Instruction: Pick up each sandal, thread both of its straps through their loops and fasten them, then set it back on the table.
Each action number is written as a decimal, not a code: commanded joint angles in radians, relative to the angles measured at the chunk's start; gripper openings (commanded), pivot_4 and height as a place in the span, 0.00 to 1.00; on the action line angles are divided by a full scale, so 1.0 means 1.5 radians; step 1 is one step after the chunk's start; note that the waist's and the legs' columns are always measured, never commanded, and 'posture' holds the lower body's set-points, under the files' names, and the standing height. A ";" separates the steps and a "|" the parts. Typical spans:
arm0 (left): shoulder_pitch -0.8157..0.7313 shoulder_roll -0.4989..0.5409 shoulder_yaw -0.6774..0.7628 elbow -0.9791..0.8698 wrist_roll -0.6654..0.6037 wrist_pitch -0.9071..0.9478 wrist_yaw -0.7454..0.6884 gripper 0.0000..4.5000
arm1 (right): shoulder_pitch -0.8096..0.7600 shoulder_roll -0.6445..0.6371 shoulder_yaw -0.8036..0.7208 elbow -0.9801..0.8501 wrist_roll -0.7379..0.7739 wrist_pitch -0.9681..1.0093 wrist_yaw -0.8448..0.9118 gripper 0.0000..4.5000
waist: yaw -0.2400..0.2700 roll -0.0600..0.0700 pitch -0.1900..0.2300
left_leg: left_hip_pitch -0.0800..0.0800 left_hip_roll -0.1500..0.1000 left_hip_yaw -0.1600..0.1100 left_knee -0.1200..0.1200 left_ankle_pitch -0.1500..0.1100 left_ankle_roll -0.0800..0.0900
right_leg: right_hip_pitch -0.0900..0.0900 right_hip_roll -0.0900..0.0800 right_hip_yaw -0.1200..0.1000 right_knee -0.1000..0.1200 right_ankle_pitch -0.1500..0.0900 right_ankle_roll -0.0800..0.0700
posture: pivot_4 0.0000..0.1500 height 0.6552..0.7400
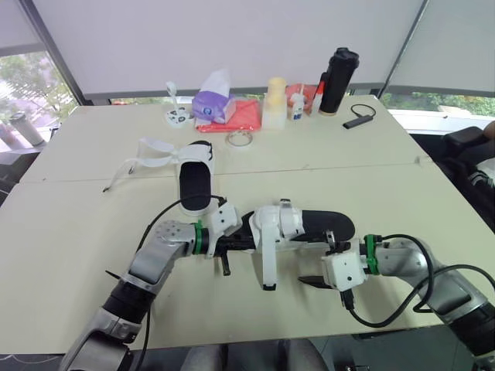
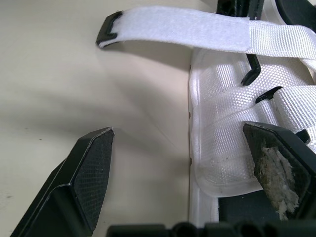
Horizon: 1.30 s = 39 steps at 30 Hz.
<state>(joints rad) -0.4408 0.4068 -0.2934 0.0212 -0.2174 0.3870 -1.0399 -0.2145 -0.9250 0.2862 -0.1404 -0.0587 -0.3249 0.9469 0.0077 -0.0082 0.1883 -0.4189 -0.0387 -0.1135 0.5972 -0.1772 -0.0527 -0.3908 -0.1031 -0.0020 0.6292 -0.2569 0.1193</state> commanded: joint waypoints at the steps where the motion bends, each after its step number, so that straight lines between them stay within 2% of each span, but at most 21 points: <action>1: -0.012 -0.014 -0.002 0.008 0.005 -0.013 0.013 0.00 | 0.031 -0.032 -0.046 -0.064 0.074 0.110 0.047 0.98 | 0.002 0.000 0.000 | 0.000 0.000 0.000 0.000 0.000 0.000 | 0.000 0.000 0.000 0.000 0.000 0.000 | 1.00 1.00; 8: -0.025 -0.021 0.000 0.044 0.020 -0.039 0.025 0.00 | 0.076 -0.093 -0.109 -0.226 0.274 0.408 0.128 0.98 | 0.003 0.000 0.000 | -0.002 0.000 -0.001 0.001 0.000 0.000 | -0.001 0.000 0.000 0.000 0.000 0.000 | 1.00 1.00; 11: -0.024 -0.020 0.000 0.047 0.019 -0.044 0.024 0.00 | 0.059 -0.081 -0.118 -0.224 0.321 0.497 0.125 0.77 | 0.003 0.000 0.000 | -0.002 0.000 0.000 0.001 0.000 0.000 | -0.001 0.000 0.000 0.000 0.000 0.000 | 1.00 1.00; 14: -0.028 -0.021 0.004 0.050 0.019 -0.045 0.026 0.00 | 0.013 -0.062 -0.117 -0.238 0.398 0.655 0.099 0.46 | 0.003 0.000 0.000 | -0.003 0.000 0.000 0.001 0.000 0.000 | -0.002 0.000 0.000 0.000 0.000 0.000 | 1.00 1.00; 23: -0.025 -0.021 0.004 0.045 0.019 -0.046 0.035 0.00 | -0.098 0.078 -0.111 -0.208 0.558 0.975 -0.018 0.46 | 0.003 0.000 0.000 | -0.005 0.000 0.000 0.001 0.000 0.000 | -0.004 0.000 0.000 0.000 0.000 0.000 | 1.00 1.00; 28: -0.024 -0.022 0.004 0.041 0.018 -0.045 0.038 0.00 | -0.125 0.097 -0.103 -0.196 0.576 1.040 -0.042 0.46 | 0.003 0.000 0.000 | -0.005 0.000 0.000 0.001 0.000 0.000 | -0.004 0.000 0.000 0.000 0.000 0.000 | 1.00 1.00; 31: -0.020 -0.021 0.006 0.039 0.019 -0.045 0.044 0.00 | -0.153 0.142 -0.100 -0.156 0.602 1.106 -0.061 0.46 | 0.002 0.000 0.000 | -0.005 0.000 0.000 0.001 0.000 0.000 | -0.004 0.000 0.000 0.000 0.000 0.000 | 1.00 1.00; 39: -0.019 -0.028 0.003 0.037 0.018 -0.043 0.054 0.00 | -0.177 0.209 -0.114 -0.135 0.614 1.153 -0.107 0.46 | 0.003 0.000 0.000 | -0.005 0.000 0.000 0.001 0.000 0.000 | -0.004 0.000 0.000 0.000 0.000 0.000 | 1.00 1.00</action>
<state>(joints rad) -0.4737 0.3668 -0.2952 0.0941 -0.1970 0.3214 -0.9715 -0.4625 -0.6234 0.1433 -0.3411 0.8396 1.3951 0.7979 0.0116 -0.0081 0.1884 -0.4260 -0.0389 -0.1142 0.5980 -0.1771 -0.0524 -0.3975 -0.1027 -0.0028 0.6298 -0.2562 0.1194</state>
